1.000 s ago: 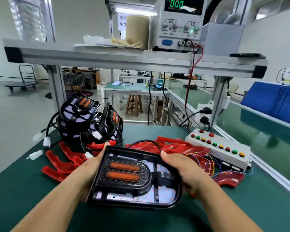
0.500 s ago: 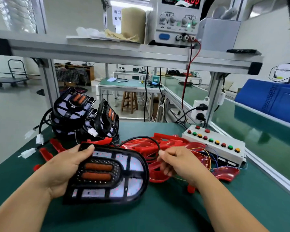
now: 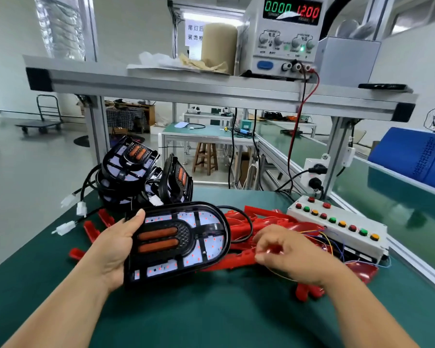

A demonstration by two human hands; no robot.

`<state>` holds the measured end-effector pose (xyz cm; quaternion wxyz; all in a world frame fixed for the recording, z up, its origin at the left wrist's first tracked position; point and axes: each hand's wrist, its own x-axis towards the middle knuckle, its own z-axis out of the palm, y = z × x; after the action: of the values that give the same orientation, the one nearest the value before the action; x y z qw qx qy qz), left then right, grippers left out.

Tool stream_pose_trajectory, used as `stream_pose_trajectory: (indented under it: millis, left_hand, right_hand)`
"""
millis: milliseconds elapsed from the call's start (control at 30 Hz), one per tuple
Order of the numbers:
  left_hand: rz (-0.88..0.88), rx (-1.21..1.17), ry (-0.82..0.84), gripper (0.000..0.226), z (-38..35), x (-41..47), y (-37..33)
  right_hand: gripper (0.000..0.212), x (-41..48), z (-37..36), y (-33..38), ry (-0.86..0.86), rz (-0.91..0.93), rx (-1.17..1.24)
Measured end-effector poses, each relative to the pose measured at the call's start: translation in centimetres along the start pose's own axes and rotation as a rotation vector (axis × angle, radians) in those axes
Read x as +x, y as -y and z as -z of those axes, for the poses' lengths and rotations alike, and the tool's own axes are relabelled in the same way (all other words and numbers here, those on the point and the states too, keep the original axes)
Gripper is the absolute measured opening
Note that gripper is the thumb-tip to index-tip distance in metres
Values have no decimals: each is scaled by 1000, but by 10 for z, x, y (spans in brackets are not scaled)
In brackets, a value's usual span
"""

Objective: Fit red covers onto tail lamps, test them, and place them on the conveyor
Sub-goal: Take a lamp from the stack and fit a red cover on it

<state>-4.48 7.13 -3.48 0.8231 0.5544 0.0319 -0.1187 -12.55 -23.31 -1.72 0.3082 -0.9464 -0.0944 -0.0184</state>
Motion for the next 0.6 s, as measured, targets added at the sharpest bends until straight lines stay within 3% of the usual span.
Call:
stream_pose_trajectory:
  millis: [100, 200, 300, 367, 500, 600]
  left_hand:
    - [-18, -15, 1, 42, 1, 0, -1]
    - [-24, -33, -3, 44, 1, 0, -3]
    - [-29, -24, 1, 43, -1, -1, -3]
    - [-38, -3, 15, 40, -6, -2, 0]
    - [-61, 16, 42, 36, -16, -4, 7]
    - [-67, 21, 50, 36, -22, -5, 11]
  right_hand:
    - [10, -10, 18, -9, -71, -61, 252]
    - [13, -15, 27, -17, -196, -124, 666]
    - [13, -15, 27, -13, -334, -102, 933]
    - [16, -10, 18, -1, -358, -42, 906]
    - [10, 5, -19, 28, -340, 105, 517]
    - [13, 9, -40, 37, -312, 125, 397]
